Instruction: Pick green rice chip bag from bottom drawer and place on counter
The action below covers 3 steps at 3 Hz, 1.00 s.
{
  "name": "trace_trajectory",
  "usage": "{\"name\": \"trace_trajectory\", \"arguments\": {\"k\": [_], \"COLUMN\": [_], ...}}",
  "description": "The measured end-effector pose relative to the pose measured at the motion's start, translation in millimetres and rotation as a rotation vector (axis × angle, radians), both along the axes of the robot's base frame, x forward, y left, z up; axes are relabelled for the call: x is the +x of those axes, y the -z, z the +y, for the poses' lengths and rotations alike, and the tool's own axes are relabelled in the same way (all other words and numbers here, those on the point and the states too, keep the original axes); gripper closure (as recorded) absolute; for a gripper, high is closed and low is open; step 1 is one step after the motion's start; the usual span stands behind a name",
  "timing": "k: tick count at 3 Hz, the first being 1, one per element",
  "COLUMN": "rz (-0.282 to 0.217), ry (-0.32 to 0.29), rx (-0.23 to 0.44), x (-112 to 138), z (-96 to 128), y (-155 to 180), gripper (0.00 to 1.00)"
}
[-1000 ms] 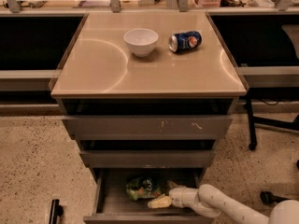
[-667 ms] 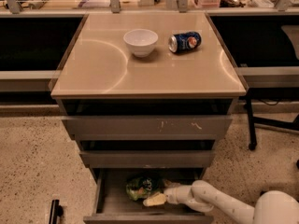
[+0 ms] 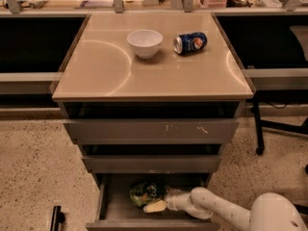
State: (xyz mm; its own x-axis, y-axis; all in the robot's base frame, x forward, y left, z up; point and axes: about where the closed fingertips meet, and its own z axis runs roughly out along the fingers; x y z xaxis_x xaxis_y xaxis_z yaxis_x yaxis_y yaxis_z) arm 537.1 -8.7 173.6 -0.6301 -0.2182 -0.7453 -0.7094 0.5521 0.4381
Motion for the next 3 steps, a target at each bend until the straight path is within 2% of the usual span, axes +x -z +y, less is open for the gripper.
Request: {"name": "trace_trajectory", "arguments": {"k": [1, 2, 3], "rz": [-0.004, -0.007, -0.007], "ry": [0.039, 0.05, 0.05], "rx": [-0.052, -0.061, -0.061], "x": [1.0, 3.8, 3.8], "z": [-2.9, -4.7, -4.6], "y": [16.4, 17.9, 17.9], "gripper": [0.0, 0.17, 0.42]}}
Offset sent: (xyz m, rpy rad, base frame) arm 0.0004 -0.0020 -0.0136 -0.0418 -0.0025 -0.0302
